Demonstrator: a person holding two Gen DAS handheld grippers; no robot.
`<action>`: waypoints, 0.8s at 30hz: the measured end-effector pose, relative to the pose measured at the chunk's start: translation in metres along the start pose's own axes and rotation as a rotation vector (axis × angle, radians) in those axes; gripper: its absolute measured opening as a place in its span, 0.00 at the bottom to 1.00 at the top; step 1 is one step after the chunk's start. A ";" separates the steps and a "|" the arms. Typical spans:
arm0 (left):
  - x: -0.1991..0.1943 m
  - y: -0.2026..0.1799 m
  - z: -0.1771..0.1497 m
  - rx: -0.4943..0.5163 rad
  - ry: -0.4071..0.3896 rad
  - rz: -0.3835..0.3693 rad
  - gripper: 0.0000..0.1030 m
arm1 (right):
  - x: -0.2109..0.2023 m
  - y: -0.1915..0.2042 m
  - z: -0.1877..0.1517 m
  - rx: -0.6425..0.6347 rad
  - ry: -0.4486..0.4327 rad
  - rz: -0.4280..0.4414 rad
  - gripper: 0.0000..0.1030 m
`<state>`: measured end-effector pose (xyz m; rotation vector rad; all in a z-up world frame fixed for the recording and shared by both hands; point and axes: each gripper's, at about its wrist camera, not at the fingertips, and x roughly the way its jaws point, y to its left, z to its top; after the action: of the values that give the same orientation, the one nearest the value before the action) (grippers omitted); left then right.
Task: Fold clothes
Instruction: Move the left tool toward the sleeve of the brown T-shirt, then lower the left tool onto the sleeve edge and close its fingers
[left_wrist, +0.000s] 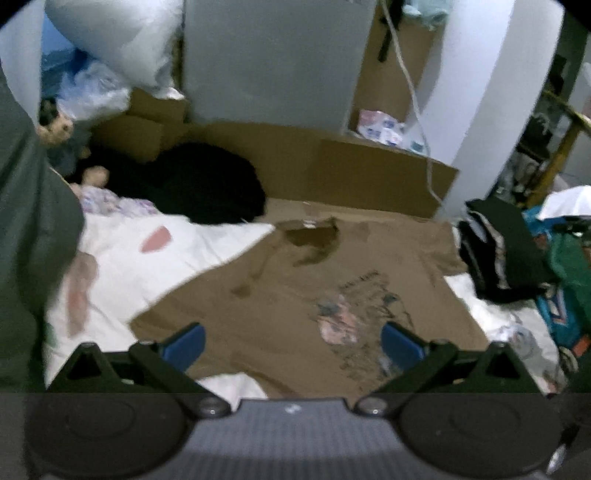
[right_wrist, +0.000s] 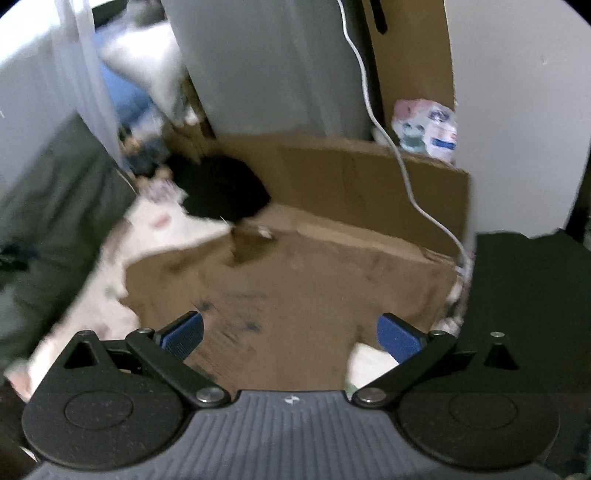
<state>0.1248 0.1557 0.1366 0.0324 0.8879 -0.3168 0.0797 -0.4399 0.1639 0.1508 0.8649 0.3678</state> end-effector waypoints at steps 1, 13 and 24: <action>-0.004 0.002 0.007 0.002 -0.010 0.018 1.00 | 0.001 0.003 0.007 0.002 -0.011 0.009 1.00; 0.023 0.036 0.039 -0.242 -0.154 0.224 1.00 | 0.020 0.050 0.050 -0.118 -0.019 0.127 1.00; 0.079 0.101 0.031 -0.473 -0.115 0.300 1.00 | 0.056 0.038 0.061 -0.076 -0.061 0.008 1.00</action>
<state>0.2240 0.2266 0.0852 -0.2855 0.8125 0.1742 0.1496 -0.3828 0.1734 0.0947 0.7895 0.4014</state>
